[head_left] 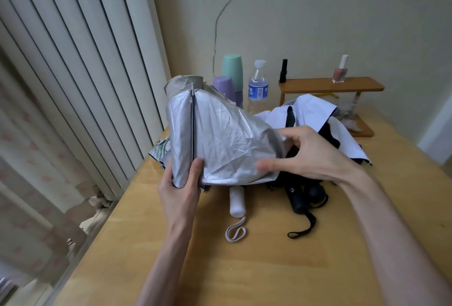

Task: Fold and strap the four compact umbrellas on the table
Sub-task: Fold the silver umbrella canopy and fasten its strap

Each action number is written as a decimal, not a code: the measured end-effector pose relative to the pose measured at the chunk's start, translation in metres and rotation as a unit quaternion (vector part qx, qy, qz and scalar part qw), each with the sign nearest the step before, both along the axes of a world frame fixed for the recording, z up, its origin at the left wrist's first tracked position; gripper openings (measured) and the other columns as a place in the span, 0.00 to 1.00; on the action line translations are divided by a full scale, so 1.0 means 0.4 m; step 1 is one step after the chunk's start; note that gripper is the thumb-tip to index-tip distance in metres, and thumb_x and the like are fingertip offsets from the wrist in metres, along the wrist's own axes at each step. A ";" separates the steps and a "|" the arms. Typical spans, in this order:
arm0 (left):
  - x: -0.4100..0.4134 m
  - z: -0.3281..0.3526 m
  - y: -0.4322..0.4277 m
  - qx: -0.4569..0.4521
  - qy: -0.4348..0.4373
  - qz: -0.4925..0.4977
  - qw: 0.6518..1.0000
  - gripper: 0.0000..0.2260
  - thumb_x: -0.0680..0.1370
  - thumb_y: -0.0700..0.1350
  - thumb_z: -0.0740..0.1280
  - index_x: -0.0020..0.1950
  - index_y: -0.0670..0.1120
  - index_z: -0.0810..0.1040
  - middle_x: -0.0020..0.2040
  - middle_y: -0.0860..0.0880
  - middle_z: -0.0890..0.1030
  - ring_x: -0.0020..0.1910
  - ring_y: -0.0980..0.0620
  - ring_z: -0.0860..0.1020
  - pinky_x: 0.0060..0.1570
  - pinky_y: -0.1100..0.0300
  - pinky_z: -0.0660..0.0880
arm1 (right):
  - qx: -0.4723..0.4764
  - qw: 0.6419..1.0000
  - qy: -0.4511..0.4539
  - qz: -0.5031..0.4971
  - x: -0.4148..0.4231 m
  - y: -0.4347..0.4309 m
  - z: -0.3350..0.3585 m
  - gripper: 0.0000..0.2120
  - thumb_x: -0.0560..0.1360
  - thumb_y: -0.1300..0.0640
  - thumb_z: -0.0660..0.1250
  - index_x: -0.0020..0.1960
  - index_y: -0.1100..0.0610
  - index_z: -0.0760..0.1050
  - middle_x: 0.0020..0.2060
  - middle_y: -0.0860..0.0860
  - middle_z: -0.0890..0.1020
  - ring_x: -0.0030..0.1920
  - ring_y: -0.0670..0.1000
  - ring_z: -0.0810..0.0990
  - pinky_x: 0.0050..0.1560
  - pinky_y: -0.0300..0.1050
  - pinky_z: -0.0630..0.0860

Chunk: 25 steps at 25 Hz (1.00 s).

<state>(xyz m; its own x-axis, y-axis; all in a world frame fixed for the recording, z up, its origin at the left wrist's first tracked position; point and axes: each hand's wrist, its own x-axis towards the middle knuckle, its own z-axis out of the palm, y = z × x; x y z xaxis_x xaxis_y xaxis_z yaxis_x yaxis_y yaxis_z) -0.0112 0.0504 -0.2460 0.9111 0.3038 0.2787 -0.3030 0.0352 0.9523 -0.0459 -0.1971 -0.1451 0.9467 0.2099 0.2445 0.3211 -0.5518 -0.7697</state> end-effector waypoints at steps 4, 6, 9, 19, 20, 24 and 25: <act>0.015 -0.021 0.002 0.013 -0.001 0.012 1.000 0.12 0.77 0.59 0.77 0.46 0.53 0.81 0.35 0.54 0.77 0.36 0.48 0.74 0.36 0.49 0.72 | -0.079 0.995 0.065 0.001 -0.007 -0.001 -0.007 0.26 0.62 0.37 0.85 0.54 0.45 0.80 0.49 0.39 0.86 0.49 0.41 0.84 0.53 0.42 0.80; 0.016 -0.021 -0.003 0.009 0.006 0.018 1.000 0.14 0.76 0.61 0.77 0.46 0.52 0.81 0.34 0.52 0.77 0.36 0.48 0.74 0.35 0.50 0.72 | -0.071 0.996 0.051 0.007 -0.004 0.007 -0.009 0.26 0.65 0.41 0.85 0.57 0.43 0.76 0.51 0.33 0.84 0.52 0.36 0.82 0.52 0.33 0.77; 0.003 -0.010 -0.018 -0.009 0.010 0.016 1.000 0.13 0.79 0.54 0.76 0.42 0.48 0.77 0.30 0.48 0.73 0.29 0.49 0.70 0.28 0.57 0.68 | 0.011 1.000 0.019 0.018 0.005 0.008 -0.013 0.20 0.73 0.53 0.82 0.60 0.46 0.78 0.52 0.38 0.85 0.52 0.41 0.84 0.52 0.36 0.78; -0.010 -0.011 -0.030 -0.063 -0.018 0.026 0.998 0.20 0.77 0.60 0.77 0.58 0.47 0.80 0.40 0.46 0.79 0.36 0.46 0.76 0.32 0.54 0.73 | 0.085 0.941 -0.152 -0.292 0.052 0.068 -0.093 0.21 0.70 0.50 0.80 0.57 0.49 0.73 0.50 0.47 0.77 0.48 0.48 0.80 0.49 0.48 0.81; -0.010 -0.012 -0.029 -0.062 -0.020 0.031 0.997 0.22 0.75 0.63 0.77 0.59 0.48 0.81 0.43 0.46 0.80 0.40 0.45 0.78 0.36 0.51 0.75 | 0.068 0.937 -0.154 -0.304 0.052 0.084 -0.100 0.19 0.70 0.47 0.80 0.53 0.50 0.73 0.44 0.45 0.78 0.43 0.48 0.80 0.45 0.49 0.80; -0.014 -0.007 -0.031 -0.081 -0.019 0.032 0.996 0.25 0.76 0.60 0.77 0.60 0.43 0.79 0.41 0.46 0.78 0.36 0.46 0.75 0.32 0.55 0.73 | 0.004 0.933 -0.190 -0.304 0.059 0.113 -0.116 0.13 0.73 0.47 0.80 0.43 0.49 0.76 0.34 0.42 0.80 0.36 0.44 0.80 0.40 0.50 0.81; -0.018 -0.002 -0.033 -0.085 -0.020 0.035 0.996 0.24 0.76 0.59 0.76 0.60 0.42 0.79 0.39 0.47 0.77 0.34 0.48 0.74 0.29 0.57 0.72 | 0.009 0.933 -0.196 -0.302 0.063 0.115 -0.118 0.11 0.74 0.50 0.80 0.42 0.50 0.77 0.33 0.41 0.81 0.36 0.43 0.81 0.41 0.50 0.82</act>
<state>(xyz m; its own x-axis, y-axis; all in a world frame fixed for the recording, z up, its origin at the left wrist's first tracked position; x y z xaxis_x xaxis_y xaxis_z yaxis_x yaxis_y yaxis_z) -0.0183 0.0372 -0.2467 0.8759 0.4114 0.2523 -0.3470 0.1735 0.9217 -0.0208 -0.1511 -0.1924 0.7281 -0.3404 0.5950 0.2147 -0.7110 -0.6696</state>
